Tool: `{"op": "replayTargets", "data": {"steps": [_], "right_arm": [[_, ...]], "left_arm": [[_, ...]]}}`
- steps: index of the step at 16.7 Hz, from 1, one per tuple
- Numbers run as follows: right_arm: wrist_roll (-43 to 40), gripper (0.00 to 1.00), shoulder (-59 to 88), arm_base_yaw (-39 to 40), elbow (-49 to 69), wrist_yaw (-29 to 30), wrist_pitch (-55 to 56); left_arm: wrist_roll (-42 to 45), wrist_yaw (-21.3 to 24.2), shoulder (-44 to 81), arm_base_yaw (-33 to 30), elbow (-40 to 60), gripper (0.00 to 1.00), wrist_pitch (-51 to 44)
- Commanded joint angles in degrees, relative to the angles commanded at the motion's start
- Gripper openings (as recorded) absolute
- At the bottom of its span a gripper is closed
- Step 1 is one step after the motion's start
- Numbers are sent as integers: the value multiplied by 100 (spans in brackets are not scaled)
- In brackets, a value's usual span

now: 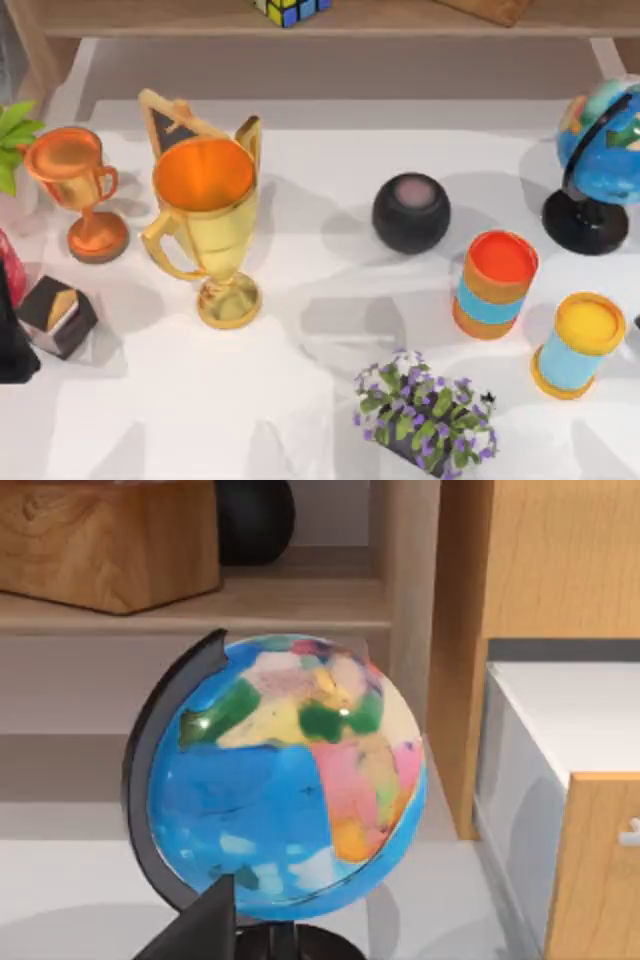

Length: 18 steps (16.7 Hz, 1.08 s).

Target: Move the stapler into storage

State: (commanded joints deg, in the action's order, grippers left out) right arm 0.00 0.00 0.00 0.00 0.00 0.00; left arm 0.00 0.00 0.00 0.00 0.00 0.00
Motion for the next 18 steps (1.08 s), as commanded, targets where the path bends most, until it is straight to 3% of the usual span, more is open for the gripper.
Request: {"op": "replayTargets", "data": {"steps": [7,18], "right_arm": [[-322,100,906,-9,681,-2,-602],[-1920,100,6432,-108,4065,12,-3588]], "left_arm": [[0,0,0,0,0,100,0],[0,0,0,0,0,100,0]]}}
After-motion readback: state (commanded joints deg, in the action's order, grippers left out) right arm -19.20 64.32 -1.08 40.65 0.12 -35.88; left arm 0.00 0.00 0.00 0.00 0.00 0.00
